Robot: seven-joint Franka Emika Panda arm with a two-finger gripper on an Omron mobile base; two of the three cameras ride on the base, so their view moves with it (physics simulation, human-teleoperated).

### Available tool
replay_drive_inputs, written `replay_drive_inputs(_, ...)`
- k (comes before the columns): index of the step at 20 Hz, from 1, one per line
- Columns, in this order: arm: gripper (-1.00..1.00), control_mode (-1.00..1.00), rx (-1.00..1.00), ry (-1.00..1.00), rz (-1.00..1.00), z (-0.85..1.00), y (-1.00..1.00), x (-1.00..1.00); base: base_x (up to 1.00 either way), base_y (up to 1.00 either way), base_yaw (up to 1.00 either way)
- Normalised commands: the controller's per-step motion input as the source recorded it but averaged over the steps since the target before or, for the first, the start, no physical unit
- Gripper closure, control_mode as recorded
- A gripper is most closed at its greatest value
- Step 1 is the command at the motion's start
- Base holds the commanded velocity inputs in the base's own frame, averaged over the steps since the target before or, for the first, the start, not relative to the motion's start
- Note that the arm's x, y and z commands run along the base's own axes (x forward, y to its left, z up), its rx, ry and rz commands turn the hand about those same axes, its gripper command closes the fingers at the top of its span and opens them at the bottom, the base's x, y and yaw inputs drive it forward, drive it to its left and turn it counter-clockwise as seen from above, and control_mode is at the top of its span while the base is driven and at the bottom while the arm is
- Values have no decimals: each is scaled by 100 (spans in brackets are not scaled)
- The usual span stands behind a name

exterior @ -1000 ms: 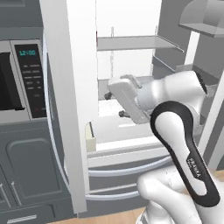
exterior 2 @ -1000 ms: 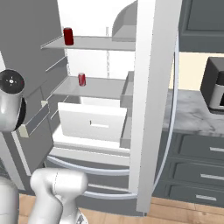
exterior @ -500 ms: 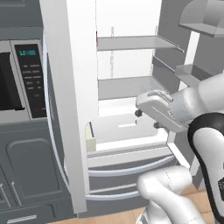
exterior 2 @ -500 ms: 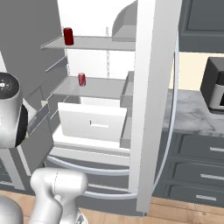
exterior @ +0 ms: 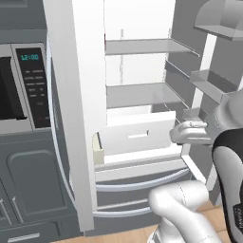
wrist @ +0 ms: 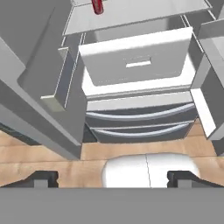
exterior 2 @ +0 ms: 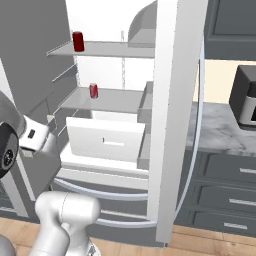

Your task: Open the fridge, grab two sodas, and place both sodas inside the bowl with ice on the dining counter.

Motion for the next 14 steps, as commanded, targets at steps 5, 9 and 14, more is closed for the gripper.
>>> replay_drive_inputs(5,-100,-100,-38,-7,2,-43,-65,2,0,0,0)
replay_drive_inputs(9,-100,-100,-27,-2,7,-35,-49,12,0,0,0)
replay_drive_inputs(14,-100,-100,-2,-1,3,-18,0,37,0,0,0)
